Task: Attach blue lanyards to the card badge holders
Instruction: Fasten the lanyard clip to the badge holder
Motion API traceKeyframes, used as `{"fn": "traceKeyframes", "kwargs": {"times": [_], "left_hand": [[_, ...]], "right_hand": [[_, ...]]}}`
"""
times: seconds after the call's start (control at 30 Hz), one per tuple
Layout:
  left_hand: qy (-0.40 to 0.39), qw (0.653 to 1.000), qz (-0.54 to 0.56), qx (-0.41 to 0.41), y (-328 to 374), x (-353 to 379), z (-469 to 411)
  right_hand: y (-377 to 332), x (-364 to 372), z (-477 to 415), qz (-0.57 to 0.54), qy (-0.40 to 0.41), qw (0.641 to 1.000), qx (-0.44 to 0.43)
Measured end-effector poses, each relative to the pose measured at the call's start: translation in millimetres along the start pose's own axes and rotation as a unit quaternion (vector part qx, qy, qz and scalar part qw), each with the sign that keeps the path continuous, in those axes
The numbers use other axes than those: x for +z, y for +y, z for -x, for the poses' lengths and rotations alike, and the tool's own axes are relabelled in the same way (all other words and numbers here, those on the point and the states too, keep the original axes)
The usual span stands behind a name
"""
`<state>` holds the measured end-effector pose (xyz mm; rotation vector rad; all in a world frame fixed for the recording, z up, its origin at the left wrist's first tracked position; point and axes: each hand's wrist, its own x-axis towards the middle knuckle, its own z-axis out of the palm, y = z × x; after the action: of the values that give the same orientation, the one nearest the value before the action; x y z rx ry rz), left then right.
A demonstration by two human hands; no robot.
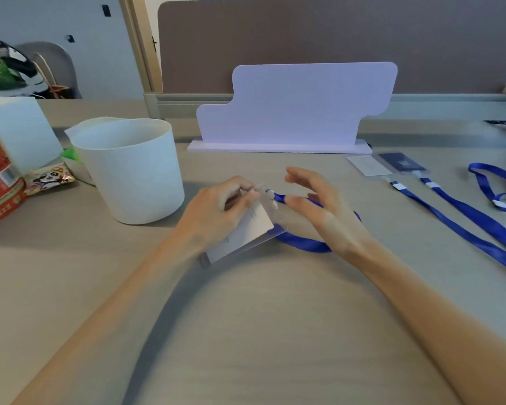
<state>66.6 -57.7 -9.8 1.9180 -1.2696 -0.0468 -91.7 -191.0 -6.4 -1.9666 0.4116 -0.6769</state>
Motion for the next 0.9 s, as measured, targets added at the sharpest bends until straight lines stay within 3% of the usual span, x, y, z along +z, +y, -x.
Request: {"fn": "traceKeyframes", "kwargs": {"times": [0.13,0.37,0.77,0.9], "left_hand": [[-0.01,0.995,-0.098,0.031,-4,-7,1],[0.005,0.996,-0.043,0.078,-3,-9,0],[-0.008,0.995,-0.077,0.07,-8,-11,-1],[-0.059,0.992,-0.106,0.034,-12,-11,0]], "right_hand": [[2,0,-1,0.044,-0.064,0.997,0.009],[-6,3,2,-0.003,-0.164,0.986,-0.007],[-5,-1,3,-0.068,-0.158,0.983,0.062],[-4,-1,3,-0.071,-0.169,0.98,0.072]]}}
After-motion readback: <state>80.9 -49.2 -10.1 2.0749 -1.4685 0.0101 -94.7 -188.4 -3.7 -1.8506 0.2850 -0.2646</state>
